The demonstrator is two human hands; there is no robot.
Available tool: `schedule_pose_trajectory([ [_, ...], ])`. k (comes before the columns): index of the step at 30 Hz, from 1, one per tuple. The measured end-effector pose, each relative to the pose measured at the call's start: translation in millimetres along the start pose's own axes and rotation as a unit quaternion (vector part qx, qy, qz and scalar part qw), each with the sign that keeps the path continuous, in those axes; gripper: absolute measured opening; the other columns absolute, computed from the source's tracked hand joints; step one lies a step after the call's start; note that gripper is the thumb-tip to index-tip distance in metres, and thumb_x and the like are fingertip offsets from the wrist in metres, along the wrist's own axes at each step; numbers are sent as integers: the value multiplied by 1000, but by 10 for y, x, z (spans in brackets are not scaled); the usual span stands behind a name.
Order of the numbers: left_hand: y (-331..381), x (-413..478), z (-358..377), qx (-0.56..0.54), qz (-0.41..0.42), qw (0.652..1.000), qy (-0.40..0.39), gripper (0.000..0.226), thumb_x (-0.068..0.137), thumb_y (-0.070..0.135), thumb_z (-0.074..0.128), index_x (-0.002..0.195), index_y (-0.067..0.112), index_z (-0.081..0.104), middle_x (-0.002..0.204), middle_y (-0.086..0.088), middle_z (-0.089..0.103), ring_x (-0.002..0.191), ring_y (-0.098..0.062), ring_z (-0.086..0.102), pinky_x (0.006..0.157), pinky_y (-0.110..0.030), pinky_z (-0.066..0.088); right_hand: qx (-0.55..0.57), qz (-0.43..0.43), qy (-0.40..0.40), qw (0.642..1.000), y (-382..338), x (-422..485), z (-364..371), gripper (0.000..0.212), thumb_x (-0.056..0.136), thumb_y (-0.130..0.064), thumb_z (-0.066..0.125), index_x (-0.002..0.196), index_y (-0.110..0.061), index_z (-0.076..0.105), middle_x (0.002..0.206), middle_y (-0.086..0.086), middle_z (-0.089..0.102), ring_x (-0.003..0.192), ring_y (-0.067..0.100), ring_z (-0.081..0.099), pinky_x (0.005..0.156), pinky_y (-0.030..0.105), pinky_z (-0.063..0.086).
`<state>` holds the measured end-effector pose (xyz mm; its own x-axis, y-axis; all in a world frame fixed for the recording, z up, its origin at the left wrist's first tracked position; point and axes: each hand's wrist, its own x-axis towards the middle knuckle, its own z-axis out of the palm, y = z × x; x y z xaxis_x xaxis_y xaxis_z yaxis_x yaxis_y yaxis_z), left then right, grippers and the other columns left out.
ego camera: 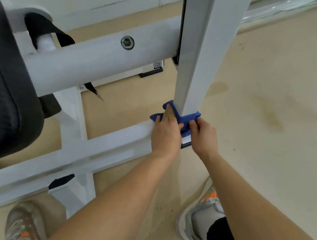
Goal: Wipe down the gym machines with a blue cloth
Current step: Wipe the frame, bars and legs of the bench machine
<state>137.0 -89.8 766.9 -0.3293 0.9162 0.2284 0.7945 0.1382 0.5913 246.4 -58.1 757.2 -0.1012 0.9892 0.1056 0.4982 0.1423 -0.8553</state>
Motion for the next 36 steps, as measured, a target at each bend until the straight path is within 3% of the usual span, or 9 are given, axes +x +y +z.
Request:
schedule_pose_trajectory([
  [5, -165, -79, 2, 52, -45, 996, -48, 20, 93, 19, 55, 112, 13, 58, 96, -5, 67, 88, -27, 62, 63, -32, 41, -43, 44, -36, 997, 152, -94, 24, 31, 98, -19, 52, 67, -18, 47, 58, -5, 50, 54, 12, 43, 46, 18, 33],
  [8, -289, -245, 54, -4, -80, 996, -42, 14, 93, 26, 54, 103, 22, 65, 89, -2, 69, 85, -26, 64, 68, -34, 51, -41, 44, -1, 998, 151, -204, 56, 25, 95, -23, 57, 71, -25, 51, 61, -8, 54, 58, 12, 50, 49, 21, 32],
  [13, -364, -410, -106, -54, -88, 994, -28, 22, 91, 33, 61, 107, 28, 47, 90, 9, 68, 80, -19, 65, 71, -37, 53, -57, 41, -11, 997, 138, -294, 30, 15, 90, -38, 63, 83, -25, 61, 71, -6, 65, 67, 15, 61, 57, 28, 45],
  [21, -258, -144, -435, 104, 0, 994, 23, 20, 95, 28, 49, 78, 25, 41, 74, 6, 52, 67, -20, 52, 62, -39, 45, -116, 8, 6, 993, 42, -158, -46, 14, 93, -36, 57, 85, -25, 56, 74, -5, 63, 71, 21, 60, 56, 32, 45],
  [23, -273, -8, -491, 125, 0, 992, 32, 16, 93, 16, 41, 81, 26, 45, 76, 6, 53, 67, -21, 53, 73, -41, 48, -95, 0, 1, 995, -79, -109, 40, 7, 95, -25, 50, 97, -24, 56, 81, -3, 64, 74, 21, 60, 56, 29, 42],
  [26, -265, 175, -564, 106, 0, 994, 4, 24, 92, 10, 38, 100, 25, 54, 102, 5, 58, 83, -22, 56, 83, -43, 48, -81, -9, 3, 997, -264, -24, 132, 14, 94, -14, 40, 102, -24, 46, 85, -2, 61, 74, 22, 58, 60, 36, 49],
  [31, -320, 253, -504, 212, 25, 976, -33, 30, 93, 7, 50, 123, 11, 52, 122, -7, 51, 103, -26, 54, 72, -37, 48, -99, -31, -1, 995, -353, 74, 223, 20, 86, 2, 35, 92, -16, 42, 89, 2, 51, 74, 24, 46, 56, 33, 37],
  [34, -349, 139, -344, 258, 27, 964, -49, 38, 90, 6, 59, 126, 8, 47, 130, -11, 48, 110, -27, 50, 83, -34, 44, -96, -16, -4, 995, -319, 111, 241, 28, 91, 3, 39, 108, -11, 56, 114, 8, 55, 93, 29, 55, 74, 44, 53],
  [36, -381, 65, -242, 245, 41, 967, -55, 49, 91, 7, 59, 137, 6, 41, 143, -14, 40, 123, -27, 46, 97, -32, 41, -118, -27, -16, 993, -250, 105, 257, 39, 96, -1, 40, 132, -10, 53, 138, 8, 49, 117, 28, 54, 93, 39, 50],
])
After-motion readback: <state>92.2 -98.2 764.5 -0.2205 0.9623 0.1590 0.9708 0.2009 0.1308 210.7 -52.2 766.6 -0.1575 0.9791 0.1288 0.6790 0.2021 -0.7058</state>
